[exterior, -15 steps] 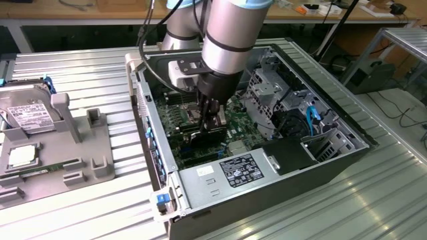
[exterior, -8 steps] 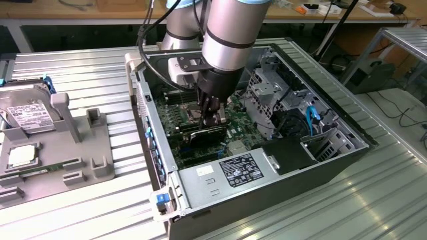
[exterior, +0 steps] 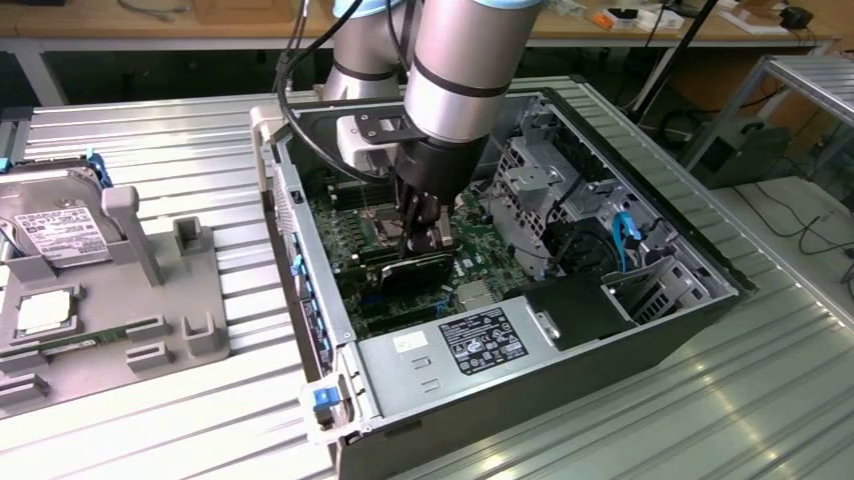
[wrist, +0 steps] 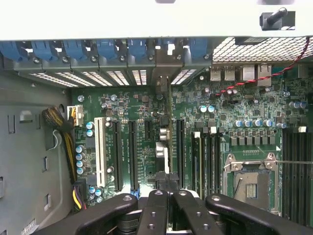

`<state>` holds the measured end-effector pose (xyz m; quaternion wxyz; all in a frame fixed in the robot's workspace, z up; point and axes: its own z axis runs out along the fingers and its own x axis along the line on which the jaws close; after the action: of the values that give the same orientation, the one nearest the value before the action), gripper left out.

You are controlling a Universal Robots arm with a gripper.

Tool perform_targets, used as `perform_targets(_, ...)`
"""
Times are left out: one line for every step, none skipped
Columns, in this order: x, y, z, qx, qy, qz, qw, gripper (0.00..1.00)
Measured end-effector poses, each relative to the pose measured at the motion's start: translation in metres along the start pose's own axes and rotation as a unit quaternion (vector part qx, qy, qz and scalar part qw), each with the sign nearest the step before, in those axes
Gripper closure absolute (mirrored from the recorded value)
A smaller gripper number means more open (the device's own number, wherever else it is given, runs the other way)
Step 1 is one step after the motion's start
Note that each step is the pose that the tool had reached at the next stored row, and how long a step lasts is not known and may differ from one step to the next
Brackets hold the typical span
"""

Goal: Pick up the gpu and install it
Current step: 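Press down on the gpu until it lock into place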

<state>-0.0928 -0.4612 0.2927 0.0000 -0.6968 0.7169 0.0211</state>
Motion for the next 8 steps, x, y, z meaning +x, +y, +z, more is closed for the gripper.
perform_targets(0.0000,0.0000,0.0000,0.0000,0.0000,0.000,1.0000,0.89)
perform_targets(0.0000,0.0000,0.0000,0.0000,0.0000,0.000,1.0000,0.89)
perform_targets(0.0000,0.0000,0.0000,0.0000,0.0000,0.000,1.0000,0.89)
perform_targets(0.0000,0.0000,0.0000,0.0001,0.0000,0.000,1.0000,0.89)
perform_targets(0.0000,0.0000,0.0000,0.0001,0.0000,0.000,1.0000,0.89)
perform_targets(0.0000,0.0000,0.0000,0.0001,0.0000,0.000,1.0000,0.89)
perform_targets(0.0000,0.0000,0.0001,0.0001,0.0000,0.000,1.0000,0.89)
perform_targets(0.0000,0.0000,0.0015,0.0001,-0.0001,0.000,1.0000,0.89)
